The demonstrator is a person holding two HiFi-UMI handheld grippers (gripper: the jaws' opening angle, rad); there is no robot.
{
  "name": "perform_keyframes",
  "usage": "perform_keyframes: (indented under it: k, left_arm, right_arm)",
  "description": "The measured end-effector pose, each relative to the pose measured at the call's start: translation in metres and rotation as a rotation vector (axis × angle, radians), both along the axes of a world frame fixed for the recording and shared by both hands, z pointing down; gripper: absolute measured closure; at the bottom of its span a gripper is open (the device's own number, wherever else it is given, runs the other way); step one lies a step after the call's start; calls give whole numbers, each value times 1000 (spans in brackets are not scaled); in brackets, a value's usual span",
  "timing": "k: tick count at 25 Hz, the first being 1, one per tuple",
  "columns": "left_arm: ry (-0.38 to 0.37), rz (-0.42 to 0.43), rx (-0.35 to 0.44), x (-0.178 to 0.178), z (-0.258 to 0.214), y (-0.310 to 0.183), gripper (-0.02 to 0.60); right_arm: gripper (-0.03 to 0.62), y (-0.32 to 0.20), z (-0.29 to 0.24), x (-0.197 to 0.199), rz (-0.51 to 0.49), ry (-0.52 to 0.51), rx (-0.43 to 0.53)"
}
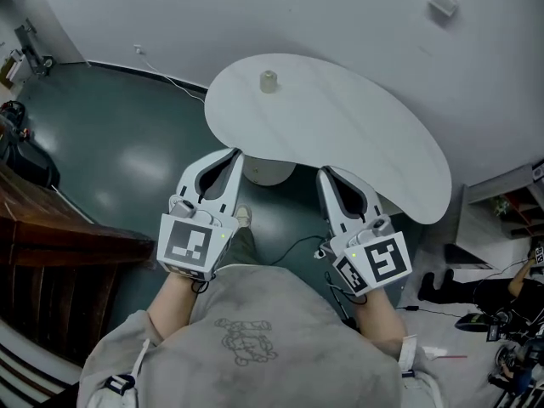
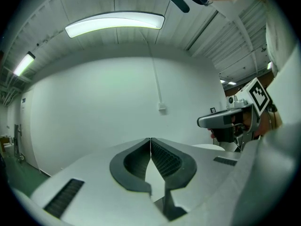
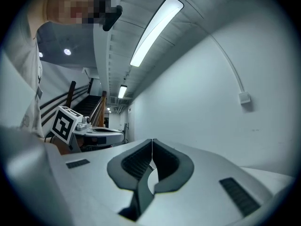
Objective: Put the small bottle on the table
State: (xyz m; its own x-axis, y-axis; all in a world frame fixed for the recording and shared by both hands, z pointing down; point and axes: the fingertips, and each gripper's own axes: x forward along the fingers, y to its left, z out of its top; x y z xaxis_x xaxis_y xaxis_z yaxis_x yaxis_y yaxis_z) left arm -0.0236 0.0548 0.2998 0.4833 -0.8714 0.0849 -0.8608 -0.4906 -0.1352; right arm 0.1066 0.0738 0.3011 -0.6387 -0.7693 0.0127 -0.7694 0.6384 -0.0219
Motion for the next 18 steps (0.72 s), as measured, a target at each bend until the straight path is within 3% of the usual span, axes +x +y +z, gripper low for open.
perform_keyframes:
  k: [8, 18]
  left_arm:
    - [9, 56, -22, -22, 11, -76, 563]
    - [11, 74, -28, -77, 4, -178, 563]
  right_arm:
    - [565, -76, 7, -28, 34, 30, -31]
    - [565, -174, -6, -74, 75, 62, -43]
